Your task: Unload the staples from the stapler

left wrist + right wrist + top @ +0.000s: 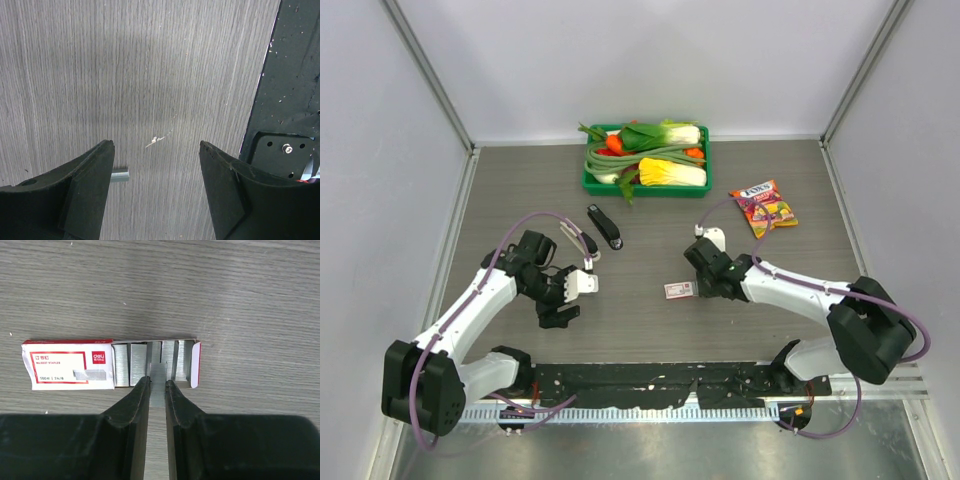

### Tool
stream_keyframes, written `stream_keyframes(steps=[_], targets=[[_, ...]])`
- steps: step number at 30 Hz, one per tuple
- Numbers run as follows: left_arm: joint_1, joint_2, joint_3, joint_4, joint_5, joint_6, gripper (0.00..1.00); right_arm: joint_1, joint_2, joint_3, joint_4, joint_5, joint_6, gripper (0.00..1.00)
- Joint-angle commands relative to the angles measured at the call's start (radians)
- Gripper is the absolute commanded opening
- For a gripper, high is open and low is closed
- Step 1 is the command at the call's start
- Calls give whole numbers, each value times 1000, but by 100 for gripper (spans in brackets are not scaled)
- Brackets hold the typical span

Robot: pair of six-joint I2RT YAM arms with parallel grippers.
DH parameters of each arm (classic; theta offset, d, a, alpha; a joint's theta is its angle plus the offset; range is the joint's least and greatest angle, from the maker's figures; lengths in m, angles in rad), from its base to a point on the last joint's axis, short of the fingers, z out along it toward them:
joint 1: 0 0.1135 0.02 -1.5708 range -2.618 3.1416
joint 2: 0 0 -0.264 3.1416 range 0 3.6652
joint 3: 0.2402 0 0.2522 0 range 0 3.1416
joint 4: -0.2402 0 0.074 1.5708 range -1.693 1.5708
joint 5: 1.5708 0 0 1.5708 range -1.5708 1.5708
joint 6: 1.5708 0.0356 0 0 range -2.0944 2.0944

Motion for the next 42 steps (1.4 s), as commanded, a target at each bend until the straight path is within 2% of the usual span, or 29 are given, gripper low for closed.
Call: stream_keyframes(steps=[1,8,20,31,42], targets=[[0,-7,2,-6,20,15,72,3,26,50,-21,-24,-39,18],[0,-7,3,-4,21,16,72,3,75,68,-22,-79,-84,18],[0,-8,2,-12,24,13,72,-3,86,100,-47,-49,-113,18],[0,-5,9,-24,29,15,73,-21,77,122,-53,-39,-150,27],[0,-4,12,-35,27,23,73,-24,85,125,-32,-53,-145,27]])
